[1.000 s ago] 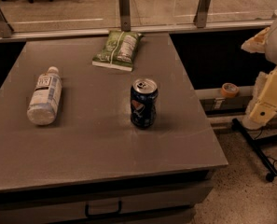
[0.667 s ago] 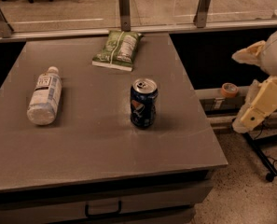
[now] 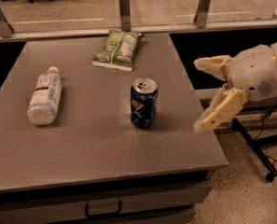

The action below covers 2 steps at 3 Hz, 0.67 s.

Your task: Move pepsi can near blue plastic bottle

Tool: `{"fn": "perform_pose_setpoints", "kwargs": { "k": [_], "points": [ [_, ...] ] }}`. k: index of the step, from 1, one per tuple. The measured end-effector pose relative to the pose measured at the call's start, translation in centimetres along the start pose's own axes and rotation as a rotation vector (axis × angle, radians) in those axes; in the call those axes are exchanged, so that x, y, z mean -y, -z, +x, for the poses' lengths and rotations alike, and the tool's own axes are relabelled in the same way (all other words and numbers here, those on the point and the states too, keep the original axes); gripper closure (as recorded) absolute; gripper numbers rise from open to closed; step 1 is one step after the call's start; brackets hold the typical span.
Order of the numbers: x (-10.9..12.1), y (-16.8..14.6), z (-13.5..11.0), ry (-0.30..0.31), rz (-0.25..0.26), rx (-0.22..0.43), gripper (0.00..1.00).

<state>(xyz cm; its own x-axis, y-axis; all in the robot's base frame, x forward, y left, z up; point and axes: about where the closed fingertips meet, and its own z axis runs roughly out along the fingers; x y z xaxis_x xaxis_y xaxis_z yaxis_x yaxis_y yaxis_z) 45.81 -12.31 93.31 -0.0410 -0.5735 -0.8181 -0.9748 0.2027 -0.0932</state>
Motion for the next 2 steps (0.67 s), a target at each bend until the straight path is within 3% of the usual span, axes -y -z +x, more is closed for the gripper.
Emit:
{"fn": "perform_pose_setpoints", "kwargs": {
  "k": [1, 2],
  "points": [
    [-1.0, -2.8, -3.7, 0.002, -0.042, 0.194, 0.00],
    [-0.9, -5.9, -6.2, 0.003, -0.052, 0.314, 0.00]
  ]
}}
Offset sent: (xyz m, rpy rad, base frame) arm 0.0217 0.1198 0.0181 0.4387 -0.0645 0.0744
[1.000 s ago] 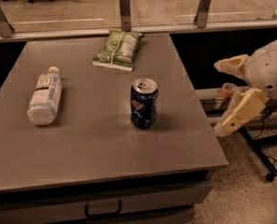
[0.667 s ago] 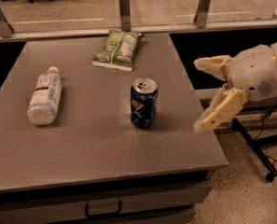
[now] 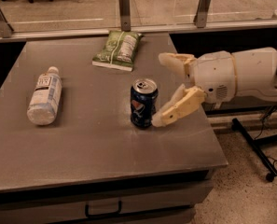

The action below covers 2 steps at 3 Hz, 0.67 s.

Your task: Move pepsi can near blue plastic bottle

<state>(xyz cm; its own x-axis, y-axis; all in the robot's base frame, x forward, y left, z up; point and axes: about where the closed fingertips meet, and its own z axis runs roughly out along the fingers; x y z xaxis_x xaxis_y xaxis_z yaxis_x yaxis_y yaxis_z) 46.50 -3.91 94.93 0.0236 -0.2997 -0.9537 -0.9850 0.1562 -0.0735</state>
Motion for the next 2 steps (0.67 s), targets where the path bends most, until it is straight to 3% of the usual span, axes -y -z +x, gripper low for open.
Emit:
{"fn": "perform_pose_setpoints", "kwargs": {
  "k": [2],
  "points": [
    [2.1, -3.9, 2.0, -0.050, 0.023, 0.068, 0.00]
  ]
}}
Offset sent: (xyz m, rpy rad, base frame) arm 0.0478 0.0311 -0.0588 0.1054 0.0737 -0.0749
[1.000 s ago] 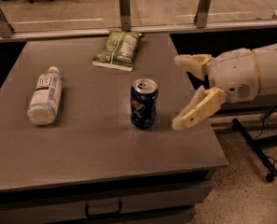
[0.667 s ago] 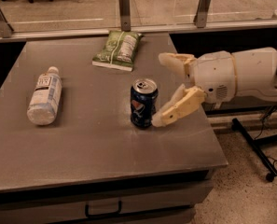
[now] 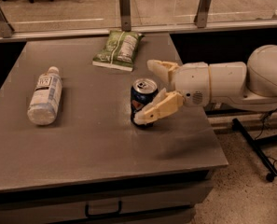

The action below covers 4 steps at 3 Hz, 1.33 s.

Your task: Move pepsi can near blue plastic bottle

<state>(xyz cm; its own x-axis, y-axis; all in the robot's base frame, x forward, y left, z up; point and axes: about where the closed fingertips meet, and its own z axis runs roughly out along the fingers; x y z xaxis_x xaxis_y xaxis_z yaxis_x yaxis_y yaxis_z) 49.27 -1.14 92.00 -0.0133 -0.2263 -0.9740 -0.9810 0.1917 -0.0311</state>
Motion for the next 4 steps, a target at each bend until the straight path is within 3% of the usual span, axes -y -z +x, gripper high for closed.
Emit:
{"fn": "perform_pose_setpoints", "kwargs": {
  "k": [1, 2, 4],
  "points": [
    [-0.2, -1.2, 0.7, -0.021, -0.011, 0.018, 0.00],
    [-1.1, -2.7, 0.9, -0.030, -0.035, 0.032, 0.17],
    [-0.7, -3.7, -0.1, -0.029, -0.038, 0.061, 0.64]
  ]
}}
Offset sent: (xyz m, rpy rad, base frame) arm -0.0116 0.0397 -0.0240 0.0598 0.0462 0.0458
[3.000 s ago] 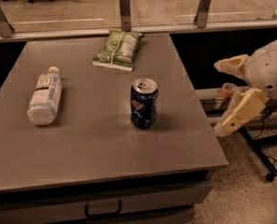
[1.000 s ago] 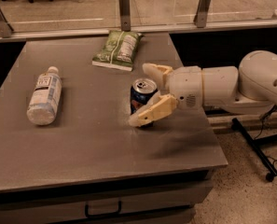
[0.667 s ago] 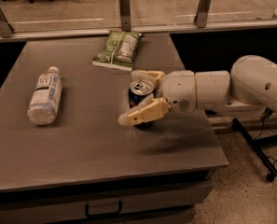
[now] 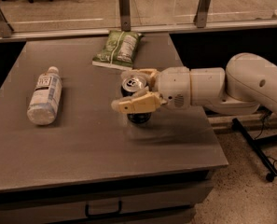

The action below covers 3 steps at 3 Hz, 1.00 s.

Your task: Move pepsi can near blue plastic bottle

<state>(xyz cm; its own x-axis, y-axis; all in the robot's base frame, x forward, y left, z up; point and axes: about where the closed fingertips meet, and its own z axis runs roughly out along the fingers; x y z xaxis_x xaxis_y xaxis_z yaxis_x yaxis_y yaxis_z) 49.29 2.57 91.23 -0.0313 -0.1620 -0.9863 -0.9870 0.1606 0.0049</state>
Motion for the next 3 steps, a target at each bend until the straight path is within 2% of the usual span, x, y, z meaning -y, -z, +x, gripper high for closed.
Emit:
{"fn": "perform_pose_setpoints", "kwargs": {
  "k": [1, 2, 3],
  "points": [
    [1.1, 0.2, -3.8, -0.001, 0.003, 0.026, 0.87],
    [2.0, -1.0, -8.0, -0.002, -0.010, 0.036, 1.00],
    [2.2, -3.6, -10.8, -0.002, -0.046, 0.053, 1.00]
  ]
}}
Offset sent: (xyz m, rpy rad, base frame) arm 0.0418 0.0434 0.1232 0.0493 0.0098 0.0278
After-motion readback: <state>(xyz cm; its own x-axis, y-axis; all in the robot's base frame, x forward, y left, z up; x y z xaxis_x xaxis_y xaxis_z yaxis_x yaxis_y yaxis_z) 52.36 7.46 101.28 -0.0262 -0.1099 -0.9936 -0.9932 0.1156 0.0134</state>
